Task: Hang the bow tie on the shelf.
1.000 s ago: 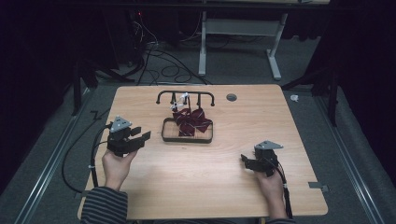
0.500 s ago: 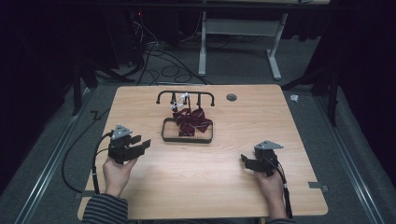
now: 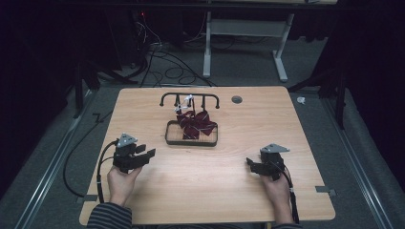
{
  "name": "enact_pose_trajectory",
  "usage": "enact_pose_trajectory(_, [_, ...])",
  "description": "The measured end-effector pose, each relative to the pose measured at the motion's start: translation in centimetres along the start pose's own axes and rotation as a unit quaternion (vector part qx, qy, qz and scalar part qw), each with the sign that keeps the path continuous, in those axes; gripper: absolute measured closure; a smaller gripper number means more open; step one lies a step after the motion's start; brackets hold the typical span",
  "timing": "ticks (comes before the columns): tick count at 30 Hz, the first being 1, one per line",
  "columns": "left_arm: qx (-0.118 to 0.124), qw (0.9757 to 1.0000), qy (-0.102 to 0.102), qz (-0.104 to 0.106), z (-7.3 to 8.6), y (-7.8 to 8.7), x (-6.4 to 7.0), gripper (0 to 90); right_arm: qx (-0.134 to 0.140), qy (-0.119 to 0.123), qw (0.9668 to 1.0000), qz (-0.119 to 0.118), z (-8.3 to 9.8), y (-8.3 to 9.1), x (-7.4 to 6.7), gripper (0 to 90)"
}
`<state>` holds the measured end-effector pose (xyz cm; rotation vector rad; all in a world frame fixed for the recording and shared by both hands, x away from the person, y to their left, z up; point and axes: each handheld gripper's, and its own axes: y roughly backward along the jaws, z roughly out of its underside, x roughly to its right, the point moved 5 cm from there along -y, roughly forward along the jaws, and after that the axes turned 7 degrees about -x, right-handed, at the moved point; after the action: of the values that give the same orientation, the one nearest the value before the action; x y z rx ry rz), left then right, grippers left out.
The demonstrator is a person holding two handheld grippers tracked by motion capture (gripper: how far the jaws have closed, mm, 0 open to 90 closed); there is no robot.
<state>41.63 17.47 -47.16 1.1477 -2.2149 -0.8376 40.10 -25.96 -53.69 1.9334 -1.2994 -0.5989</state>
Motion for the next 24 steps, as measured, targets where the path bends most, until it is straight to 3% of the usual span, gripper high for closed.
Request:
enact_pose_trajectory(10, [-0.012, 0.9999, 0.006, 0.006, 0.8, -1.0, 0.1, 52.1, -0.001, -0.001, 1.0, 0.0, 0.0, 0.0, 0.0, 33.2])
enact_pose_trajectory(24, [-0.034, 0.9994, 0.009, -0.003, 2.0, -2.8, 0.0, 51.5, 0.0, 0.0, 1.0, 0.0, 0.0, 0.0, 0.0, 33.2])
